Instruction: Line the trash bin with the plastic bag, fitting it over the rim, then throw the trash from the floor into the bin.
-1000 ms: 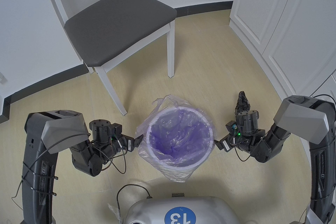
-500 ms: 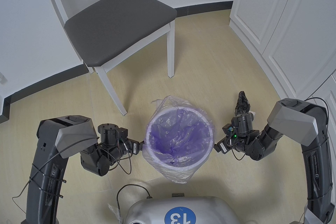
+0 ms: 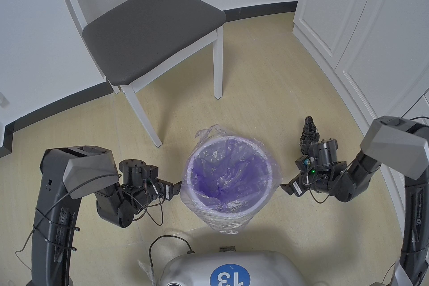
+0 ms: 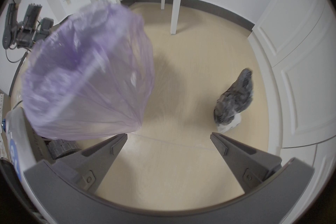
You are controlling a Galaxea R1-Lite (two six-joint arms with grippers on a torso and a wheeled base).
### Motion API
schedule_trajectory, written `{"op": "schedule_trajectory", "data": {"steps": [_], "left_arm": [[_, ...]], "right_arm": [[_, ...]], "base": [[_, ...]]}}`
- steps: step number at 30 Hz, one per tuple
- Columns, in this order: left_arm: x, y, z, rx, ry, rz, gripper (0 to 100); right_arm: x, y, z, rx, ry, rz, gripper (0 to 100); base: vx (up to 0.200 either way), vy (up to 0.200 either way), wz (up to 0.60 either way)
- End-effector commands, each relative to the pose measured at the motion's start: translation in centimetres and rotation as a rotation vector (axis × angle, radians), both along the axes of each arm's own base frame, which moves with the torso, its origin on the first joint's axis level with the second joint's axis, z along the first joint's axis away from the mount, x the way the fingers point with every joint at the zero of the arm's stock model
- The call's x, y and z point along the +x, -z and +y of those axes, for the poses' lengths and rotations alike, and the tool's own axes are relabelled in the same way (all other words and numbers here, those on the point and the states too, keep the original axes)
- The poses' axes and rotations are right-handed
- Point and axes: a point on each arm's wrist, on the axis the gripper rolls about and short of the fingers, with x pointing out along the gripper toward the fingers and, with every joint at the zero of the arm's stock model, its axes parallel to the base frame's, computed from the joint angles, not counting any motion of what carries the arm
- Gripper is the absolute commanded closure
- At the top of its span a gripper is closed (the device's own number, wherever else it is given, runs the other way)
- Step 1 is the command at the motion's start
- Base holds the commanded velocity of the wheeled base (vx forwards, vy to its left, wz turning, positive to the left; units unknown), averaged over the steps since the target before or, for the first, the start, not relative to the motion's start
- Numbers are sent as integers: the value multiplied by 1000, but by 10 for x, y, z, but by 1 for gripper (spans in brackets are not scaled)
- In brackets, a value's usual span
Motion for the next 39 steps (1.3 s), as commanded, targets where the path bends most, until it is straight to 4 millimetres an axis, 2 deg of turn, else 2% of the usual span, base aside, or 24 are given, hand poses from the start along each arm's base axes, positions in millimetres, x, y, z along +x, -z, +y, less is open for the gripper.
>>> {"op": "schedule_trajectory", "data": {"steps": [1,3,5,11,14,18,20,26,28,31,36,39], "left_arm": [[-28,-18,8,-25,-12,-46,0],[-34,-19,11,-26,-19,-47,0],[-43,-21,14,-23,-24,-35,0],[-59,-39,20,-54,-45,-69,0],[-72,-61,26,-65,-60,-110,0],[-80,-77,29,-87,-72,-145,0],[-91,-87,34,-91,-87,-165,0],[-111,-106,46,-99,-116,-183,0],[-122,-119,50,-124,-157,-205,0],[-129,-130,56,-127,-196,-234,0],[-138,-135,63,-120,-242,-244,0],[-146,-138,66,-103,-295,-248,0]], "right_arm": [[-51,-75,4,58,-87,-163,0],[-64,-89,14,86,-131,-223,0],[-69,-95,22,103,-166,-248,0],[-66,-88,40,119,-228,-234,0],[-63,-82,59,135,-248,-228,0],[-59,-79,81,183,-229,-225,0],[-61,-81,96,207,-237,-229,0],[-65,-79,104,205,-258,-220,0],[-65,-76,103,202,-250,-180,0],[-62,-74,106,277,-220,-137,0],[-58,-70,113,381,-216,-85,0],[-60,-55,122,411,-231,-16,0]], "base": [[0,0,0],[0,0,0],[0,0,0],[0,0,0],[0,0,0],[0,0,0],[0,0,0],[0,0,0],[0,0,0],[0,0,0],[0,0,0],[0,0,0]]}}
